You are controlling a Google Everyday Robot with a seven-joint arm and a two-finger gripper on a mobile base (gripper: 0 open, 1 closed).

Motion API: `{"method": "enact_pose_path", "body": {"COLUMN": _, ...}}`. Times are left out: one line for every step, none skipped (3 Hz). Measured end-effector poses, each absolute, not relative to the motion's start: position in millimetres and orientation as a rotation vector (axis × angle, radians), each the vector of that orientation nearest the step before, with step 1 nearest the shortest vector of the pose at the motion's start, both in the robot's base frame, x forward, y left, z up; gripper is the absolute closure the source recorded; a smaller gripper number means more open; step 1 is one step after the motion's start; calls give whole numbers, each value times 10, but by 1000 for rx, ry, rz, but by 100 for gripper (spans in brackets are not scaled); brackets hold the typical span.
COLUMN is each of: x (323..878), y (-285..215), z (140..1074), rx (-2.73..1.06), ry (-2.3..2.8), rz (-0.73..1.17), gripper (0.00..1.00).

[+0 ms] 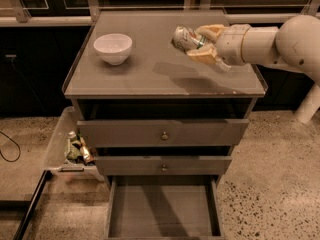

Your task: Pick 7up can from bottom drawer and place on counter

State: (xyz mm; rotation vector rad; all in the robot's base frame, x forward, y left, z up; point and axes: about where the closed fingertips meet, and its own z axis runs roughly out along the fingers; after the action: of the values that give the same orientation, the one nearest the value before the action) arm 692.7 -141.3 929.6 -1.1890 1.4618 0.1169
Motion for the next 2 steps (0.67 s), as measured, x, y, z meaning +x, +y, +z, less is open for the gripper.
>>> {"method": "enact_pose_path", "body": {"x": 7104, "y": -1604, "z": 9254, "rx": -1143, "ry": 1532, "rz": 110, "gripper": 100}}
{"method": "enact_pose_path", "body": {"x": 7261, "y": -1735, "z": 9181, "rx": -1120, "ry": 1588, "rz": 104, "gripper": 100}}
